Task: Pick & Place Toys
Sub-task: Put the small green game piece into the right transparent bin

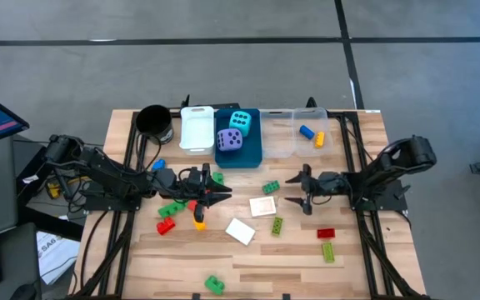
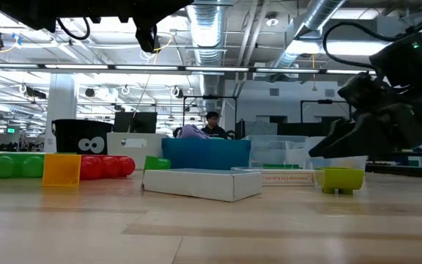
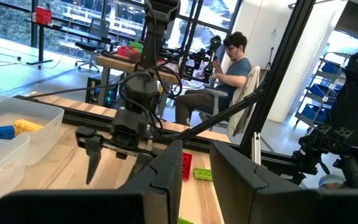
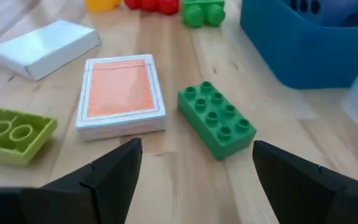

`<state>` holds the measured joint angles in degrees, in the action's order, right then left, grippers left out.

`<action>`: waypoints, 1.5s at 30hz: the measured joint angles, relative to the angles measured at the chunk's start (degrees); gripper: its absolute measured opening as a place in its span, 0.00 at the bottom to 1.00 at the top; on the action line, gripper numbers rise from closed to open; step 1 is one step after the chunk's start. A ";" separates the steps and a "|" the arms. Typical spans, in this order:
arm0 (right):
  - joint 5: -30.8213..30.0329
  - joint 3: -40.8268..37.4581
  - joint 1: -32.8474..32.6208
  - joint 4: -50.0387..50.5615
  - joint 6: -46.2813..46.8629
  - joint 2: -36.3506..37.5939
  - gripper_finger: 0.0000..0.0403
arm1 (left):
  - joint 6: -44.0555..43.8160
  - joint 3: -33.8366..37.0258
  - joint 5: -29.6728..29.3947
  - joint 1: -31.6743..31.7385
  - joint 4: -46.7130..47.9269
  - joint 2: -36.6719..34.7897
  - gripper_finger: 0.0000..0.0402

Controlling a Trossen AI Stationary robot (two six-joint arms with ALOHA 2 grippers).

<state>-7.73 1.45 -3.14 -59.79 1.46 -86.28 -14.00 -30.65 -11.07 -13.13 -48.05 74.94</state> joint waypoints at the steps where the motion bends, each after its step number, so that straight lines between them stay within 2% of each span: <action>1: -0.03 0.12 0.11 -0.05 -0.37 -0.61 0.75 | 0.00 0.00 0.00 0.00 0.00 0.00 0.19; 14: -0.58 4.17 2.51 0.39 -2.13 -7.73 0.75 | -0.04 0.00 0.00 0.00 0.00 0.00 0.19; 22: -0.46 6.49 2.99 3.00 -5.59 -7.91 0.75 | -0.45 0.00 -0.01 0.00 0.00 0.00 0.19; 32: -0.96 7.90 7.83 5.10 -10.52 -7.89 0.75 | -0.50 0.00 -0.02 -0.02 0.00 0.00 0.19; 40: 7.56 9.92 10.01 8.41 -12.66 -7.89 0.75 | -0.50 0.00 0.00 -0.02 0.00 0.00 0.19; 45: 10.69 11.34 9.70 9.90 -13.96 -7.91 0.75 | -0.49 0.00 -0.01 -0.02 0.00 0.00 0.19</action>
<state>2.96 12.80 6.56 -49.89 -12.49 -94.19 -14.49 -30.65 -11.08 -13.15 -48.05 74.94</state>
